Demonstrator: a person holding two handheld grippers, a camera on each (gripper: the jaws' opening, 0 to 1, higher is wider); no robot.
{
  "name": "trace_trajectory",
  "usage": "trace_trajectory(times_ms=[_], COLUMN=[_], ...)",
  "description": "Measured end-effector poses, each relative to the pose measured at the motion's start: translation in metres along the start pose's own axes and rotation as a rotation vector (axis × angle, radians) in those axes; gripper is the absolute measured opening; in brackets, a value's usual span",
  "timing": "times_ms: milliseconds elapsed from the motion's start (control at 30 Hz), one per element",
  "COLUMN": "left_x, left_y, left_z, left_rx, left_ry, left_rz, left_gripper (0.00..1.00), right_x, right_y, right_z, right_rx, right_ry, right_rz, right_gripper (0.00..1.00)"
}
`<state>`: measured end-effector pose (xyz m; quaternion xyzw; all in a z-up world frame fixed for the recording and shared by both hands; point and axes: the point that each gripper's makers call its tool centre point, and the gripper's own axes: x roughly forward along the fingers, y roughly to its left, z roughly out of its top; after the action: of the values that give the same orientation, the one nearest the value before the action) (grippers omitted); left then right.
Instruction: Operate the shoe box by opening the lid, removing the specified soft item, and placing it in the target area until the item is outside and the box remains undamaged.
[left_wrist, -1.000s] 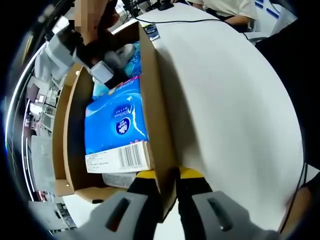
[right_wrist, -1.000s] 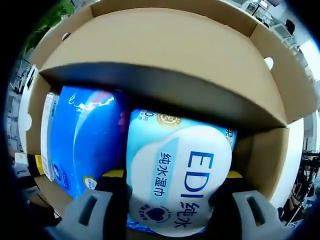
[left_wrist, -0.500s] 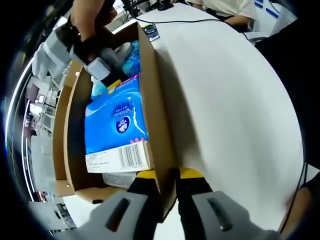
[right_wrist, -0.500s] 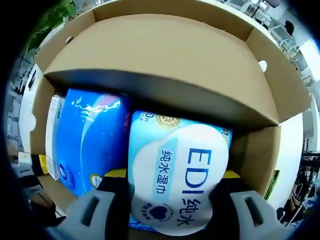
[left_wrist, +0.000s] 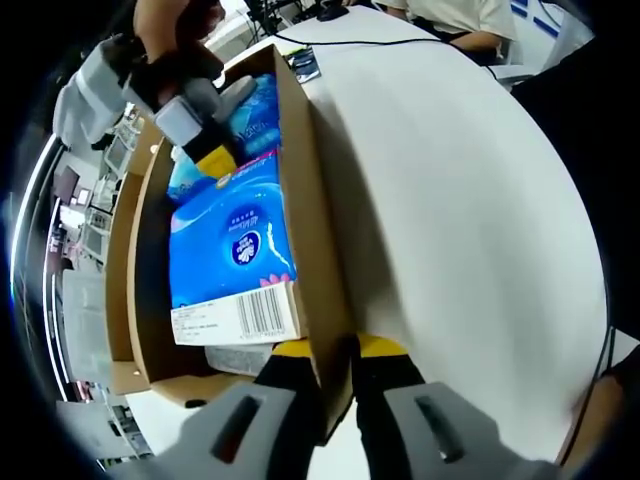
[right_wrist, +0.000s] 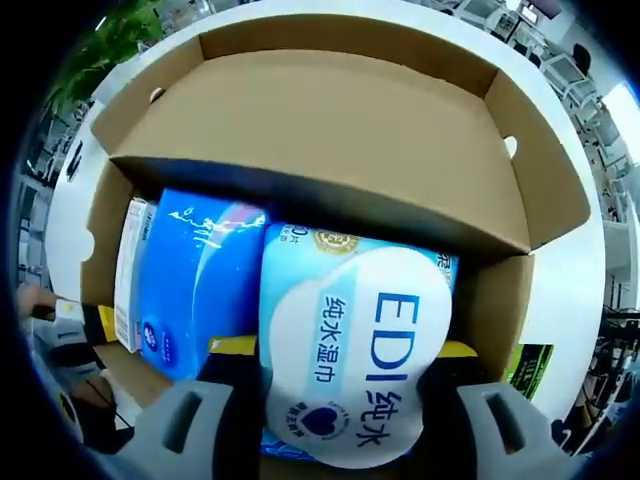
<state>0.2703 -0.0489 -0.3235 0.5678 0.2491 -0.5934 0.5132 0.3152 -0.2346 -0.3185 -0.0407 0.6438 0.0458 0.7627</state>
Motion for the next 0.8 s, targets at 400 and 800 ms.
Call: trace_trajectory(times_ms=[400, 800], left_x=[0.001, 0.001], left_y=[0.001, 0.001], left_z=[0.0, 0.0], left_rx=[0.004, 0.004], left_ry=[0.0, 0.0], left_rz=[0.0, -0.002], left_gripper=[0.09, 0.09], right_x=[-0.031, -0.058], right_y=[0.008, 0.013], right_z=[0.001, 0.009], right_rx=[-0.043, -0.106], right_ry=[-0.061, -0.114], right_rz=[0.03, 0.052], right_gripper=[0.62, 0.61])
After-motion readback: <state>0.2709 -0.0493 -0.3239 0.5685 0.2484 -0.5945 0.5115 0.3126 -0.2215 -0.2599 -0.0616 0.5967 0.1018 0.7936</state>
